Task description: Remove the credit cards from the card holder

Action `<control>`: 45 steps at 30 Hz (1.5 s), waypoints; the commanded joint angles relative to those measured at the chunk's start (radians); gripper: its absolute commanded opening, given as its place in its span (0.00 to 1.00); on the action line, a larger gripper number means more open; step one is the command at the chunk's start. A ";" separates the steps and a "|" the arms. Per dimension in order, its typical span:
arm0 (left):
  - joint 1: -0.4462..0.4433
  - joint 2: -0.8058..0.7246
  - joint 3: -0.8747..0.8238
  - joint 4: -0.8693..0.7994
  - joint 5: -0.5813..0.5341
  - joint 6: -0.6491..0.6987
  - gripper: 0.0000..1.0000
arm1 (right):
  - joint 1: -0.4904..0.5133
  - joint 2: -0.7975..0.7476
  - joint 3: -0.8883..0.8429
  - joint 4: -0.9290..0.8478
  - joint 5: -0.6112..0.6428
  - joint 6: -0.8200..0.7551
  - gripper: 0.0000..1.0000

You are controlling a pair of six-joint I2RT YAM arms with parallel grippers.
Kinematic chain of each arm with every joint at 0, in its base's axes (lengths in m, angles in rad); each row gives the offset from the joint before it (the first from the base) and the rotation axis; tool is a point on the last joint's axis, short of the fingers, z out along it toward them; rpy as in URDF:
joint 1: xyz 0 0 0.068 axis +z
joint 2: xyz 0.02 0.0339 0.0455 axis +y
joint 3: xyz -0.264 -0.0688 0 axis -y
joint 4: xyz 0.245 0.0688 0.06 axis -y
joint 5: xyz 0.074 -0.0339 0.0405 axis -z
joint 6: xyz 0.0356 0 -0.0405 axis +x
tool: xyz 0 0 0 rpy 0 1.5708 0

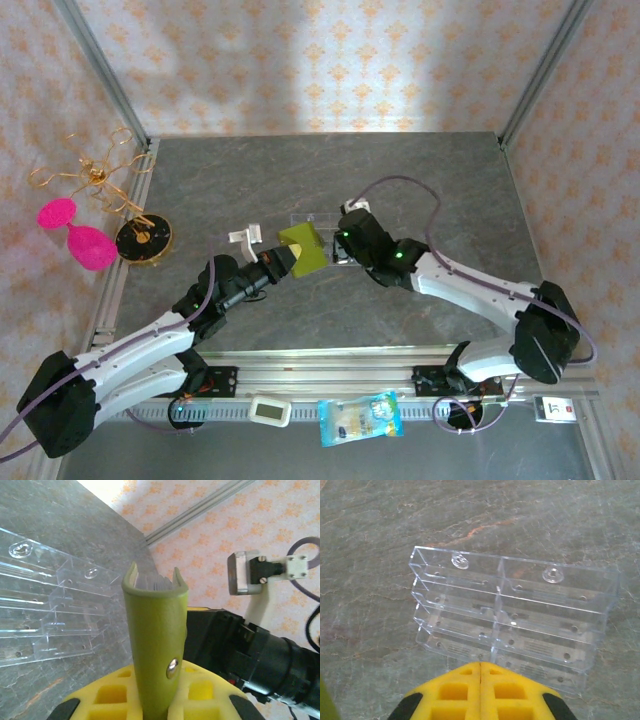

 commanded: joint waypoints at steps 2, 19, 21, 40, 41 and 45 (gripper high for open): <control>-0.004 -0.008 -0.008 0.097 0.066 0.004 0.00 | -0.025 -0.109 -0.073 0.086 -0.134 -0.022 0.10; -0.004 -0.028 -0.045 0.179 0.119 0.006 0.00 | -0.044 -0.207 -0.151 0.316 -0.498 0.060 0.50; -0.003 -0.039 -0.049 0.177 0.115 0.006 0.00 | -0.044 -0.213 -0.159 0.317 -0.476 0.062 0.45; -0.004 0.004 -0.090 0.171 0.152 -0.018 0.00 | -0.043 -0.242 -0.255 0.296 -0.450 0.134 0.00; -0.004 0.022 -0.101 0.172 0.162 -0.021 0.00 | -0.041 -0.247 -0.269 0.290 -0.450 0.145 0.00; -0.020 0.131 -0.142 0.197 0.194 -0.033 0.00 | -0.009 -0.276 -0.349 0.278 -0.419 0.181 0.00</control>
